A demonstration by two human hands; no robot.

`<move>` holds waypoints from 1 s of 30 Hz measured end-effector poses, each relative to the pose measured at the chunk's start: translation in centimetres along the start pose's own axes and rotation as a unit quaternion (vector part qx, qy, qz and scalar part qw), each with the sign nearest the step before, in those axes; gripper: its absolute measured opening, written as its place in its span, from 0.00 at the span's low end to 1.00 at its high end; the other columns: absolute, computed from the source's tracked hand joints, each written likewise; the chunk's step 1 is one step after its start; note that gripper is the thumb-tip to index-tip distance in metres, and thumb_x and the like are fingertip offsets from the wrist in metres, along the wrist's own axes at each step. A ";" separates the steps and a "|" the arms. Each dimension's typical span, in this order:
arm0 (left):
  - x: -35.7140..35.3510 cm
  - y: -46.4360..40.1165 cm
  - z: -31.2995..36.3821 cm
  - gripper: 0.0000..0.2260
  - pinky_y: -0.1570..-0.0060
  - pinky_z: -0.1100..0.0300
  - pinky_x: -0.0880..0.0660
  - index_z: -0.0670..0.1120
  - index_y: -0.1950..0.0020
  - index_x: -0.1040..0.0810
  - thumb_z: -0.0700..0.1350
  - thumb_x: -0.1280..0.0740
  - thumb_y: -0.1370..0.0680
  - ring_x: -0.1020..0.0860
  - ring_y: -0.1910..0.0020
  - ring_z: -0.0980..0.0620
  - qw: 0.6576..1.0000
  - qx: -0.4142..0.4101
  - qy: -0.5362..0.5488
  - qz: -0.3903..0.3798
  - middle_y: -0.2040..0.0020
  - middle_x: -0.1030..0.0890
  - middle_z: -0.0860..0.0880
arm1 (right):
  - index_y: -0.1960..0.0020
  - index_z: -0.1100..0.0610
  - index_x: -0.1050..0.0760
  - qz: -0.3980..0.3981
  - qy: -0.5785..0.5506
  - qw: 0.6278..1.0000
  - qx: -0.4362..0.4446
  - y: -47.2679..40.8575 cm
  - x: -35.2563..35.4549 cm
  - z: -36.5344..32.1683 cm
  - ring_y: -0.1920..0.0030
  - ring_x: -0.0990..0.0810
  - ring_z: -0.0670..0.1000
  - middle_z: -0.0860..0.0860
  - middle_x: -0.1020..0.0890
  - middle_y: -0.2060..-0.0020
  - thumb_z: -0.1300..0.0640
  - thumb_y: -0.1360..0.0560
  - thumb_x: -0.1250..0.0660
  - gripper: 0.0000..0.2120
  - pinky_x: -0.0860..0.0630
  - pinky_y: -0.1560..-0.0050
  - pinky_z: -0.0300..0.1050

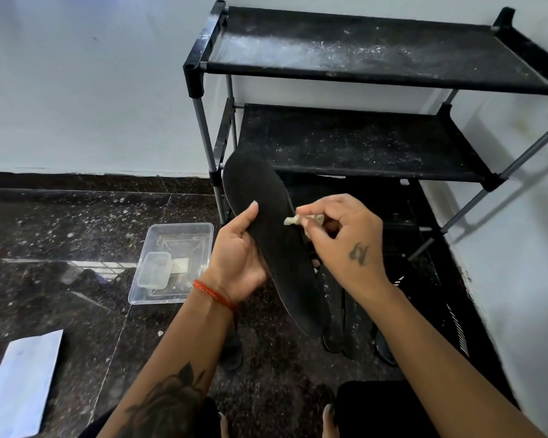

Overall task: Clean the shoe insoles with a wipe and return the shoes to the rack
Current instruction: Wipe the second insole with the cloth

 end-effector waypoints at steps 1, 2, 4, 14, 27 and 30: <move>0.0 0.1 0.0 0.25 0.52 0.47 0.20 0.38 0.35 0.26 0.55 0.48 0.19 0.18 0.49 0.43 1.000 0.001 -0.005 0.001 0.46 0.18 0.39 | 0.54 0.54 0.17 -0.006 0.017 0.999 0.030 0.2 -0.4 -0.4 0.59 0.22 0.41 0.46 0.20 0.58 0.62 0.31 0.28 0.07 0.27 0.57 0.29; 0.0 0.1 0.0 0.25 0.50 0.48 0.20 0.39 0.35 0.26 0.56 0.48 0.19 0.18 0.48 0.43 1.000 0.000 -0.013 0.004 0.45 0.19 0.39 | 0.53 0.55 0.17 -0.017 0.026 0.999 0.045 0.3 -0.9 -0.6 0.59 0.22 0.41 0.46 0.21 0.58 0.62 0.31 0.28 0.07 0.26 0.57 0.30; 0.2 0.0 0.0 0.27 0.47 0.51 0.21 0.40 0.37 0.25 0.59 0.49 0.19 0.19 0.47 0.44 0.999 -0.007 -0.029 0.012 0.44 0.19 0.40 | 0.52 0.54 0.17 -0.052 0.038 0.996 0.054 0.6 -1.9 -0.5 0.59 0.22 0.41 0.47 0.20 0.58 0.63 0.31 0.27 0.09 0.25 0.57 0.31; 0.8 -0.5 -1.2 0.35 0.53 0.43 0.22 0.45 0.43 0.20 0.70 0.53 0.24 0.18 0.53 0.43 0.993 0.034 -0.103 0.054 0.46 0.18 0.41 | 0.59 0.55 0.16 -0.153 0.000 0.987 0.042 0.1 -2.0 1.0 0.60 0.20 0.44 0.46 0.18 0.60 0.73 0.37 0.33 0.16 0.20 0.60 0.44; 1.9 -0.9 -0.9 0.37 0.59 0.57 0.19 0.43 0.46 0.19 0.69 0.56 0.23 0.17 0.57 0.47 0.988 0.017 -0.118 0.095 0.52 0.16 0.42 | 0.61 0.55 0.15 -0.282 0.004 0.955 0.091 1.7 -5.0 -0.5 0.58 0.19 0.45 0.47 0.16 0.60 0.71 0.38 0.34 0.15 0.21 0.57 0.42; 1.7 -1.0 -1.4 0.40 0.53 0.49 0.21 0.43 0.44 0.20 0.72 0.57 0.26 0.18 0.56 0.44 0.990 0.043 -0.105 0.084 0.51 0.17 0.41 | 0.64 0.53 0.17 -0.189 0.074 0.975 0.092 0.6 -2.9 0.3 0.59 0.20 0.44 0.45 0.17 0.62 0.67 0.37 0.33 0.11 0.21 0.57 0.45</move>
Point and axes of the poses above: each hand's wrist, its own y-axis away from the middle knuckle, its own x-axis out of the back of the hand, z = x × y, the point moved 9 cm from there along -y, towards the middle knuckle
